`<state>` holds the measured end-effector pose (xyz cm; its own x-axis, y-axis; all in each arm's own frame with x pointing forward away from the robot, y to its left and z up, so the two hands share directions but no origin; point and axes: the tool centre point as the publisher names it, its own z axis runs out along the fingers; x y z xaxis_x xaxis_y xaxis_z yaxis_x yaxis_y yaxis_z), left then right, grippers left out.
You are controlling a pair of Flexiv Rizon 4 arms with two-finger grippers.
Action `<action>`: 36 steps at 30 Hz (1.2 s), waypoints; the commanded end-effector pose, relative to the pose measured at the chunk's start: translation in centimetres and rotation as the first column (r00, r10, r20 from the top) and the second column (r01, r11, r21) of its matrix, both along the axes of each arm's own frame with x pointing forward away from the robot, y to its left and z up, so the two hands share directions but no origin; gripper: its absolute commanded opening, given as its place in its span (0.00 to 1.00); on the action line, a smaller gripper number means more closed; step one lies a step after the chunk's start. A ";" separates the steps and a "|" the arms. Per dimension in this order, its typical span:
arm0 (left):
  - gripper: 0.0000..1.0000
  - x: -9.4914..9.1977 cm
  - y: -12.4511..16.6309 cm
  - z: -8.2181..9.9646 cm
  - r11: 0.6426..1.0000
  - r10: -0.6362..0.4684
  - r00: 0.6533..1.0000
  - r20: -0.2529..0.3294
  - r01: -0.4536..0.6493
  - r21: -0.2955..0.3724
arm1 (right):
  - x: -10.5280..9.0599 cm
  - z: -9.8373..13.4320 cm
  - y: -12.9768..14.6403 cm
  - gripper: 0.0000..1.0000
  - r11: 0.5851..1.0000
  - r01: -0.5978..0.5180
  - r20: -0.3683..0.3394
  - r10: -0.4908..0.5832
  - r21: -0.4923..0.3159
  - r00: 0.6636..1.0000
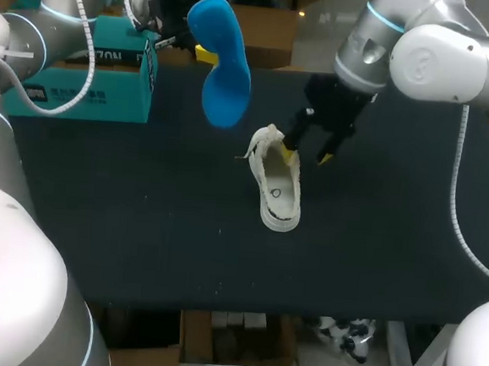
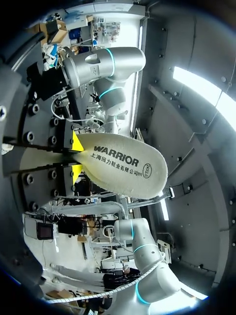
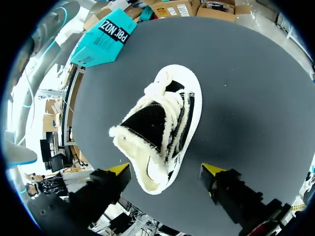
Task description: Open the shoe tongue, take the insole out of the shoe, put the insole back into the shoe, and pack the shoe into the shoebox
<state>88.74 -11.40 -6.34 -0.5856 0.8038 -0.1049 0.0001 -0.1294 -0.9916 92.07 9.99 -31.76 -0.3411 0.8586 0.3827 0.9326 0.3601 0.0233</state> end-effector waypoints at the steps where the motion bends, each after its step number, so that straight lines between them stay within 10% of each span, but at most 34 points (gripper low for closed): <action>1: 0.00 0.0 -1.5 -0.2 0.991 -0.133 0.991 -0.017 0.132 -0.031 | 0.1 0.3 -0.4 1.00 1.000 -0.004 -0.009 0.004 0.011 1.000; 14: 0.00 -2.7 -4.7 0.2 0.986 -0.150 0.988 -0.021 0.148 -0.073 | 0.1 0.3 -0.4 1.00 1.000 -0.004 -0.009 0.004 0.011 1.000; 17: 0.00 -3.2 -5.0 -0.1 0.986 -0.148 0.989 -0.019 0.146 -0.076 | -0.6 1.1 -1.1 1.00 1.000 0.019 -0.196 -0.022 -0.017 0.980; 21: 0.00 -3.7 -5.1 -0.1 0.987 -0.136 0.991 -0.013 0.135 -0.084 | -2.7 2.0 -2.0 1.00 0.986 0.056 -0.497 -0.128 -0.156 0.858; 36: 0.00 -4.9 -3.9 -0.9 0.995 -0.076 0.996 0.051 0.079 -0.053 | -3.0 2.8 -2.2 1.00 0.977 0.163 -0.474 -0.209 -0.137 0.855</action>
<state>85.19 -15.56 -7.61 -0.4865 0.8555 -0.1769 0.0137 -0.1950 -0.9807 88.37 7.85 -28.99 -0.0179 0.9416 0.3364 0.9071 0.1568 -0.3906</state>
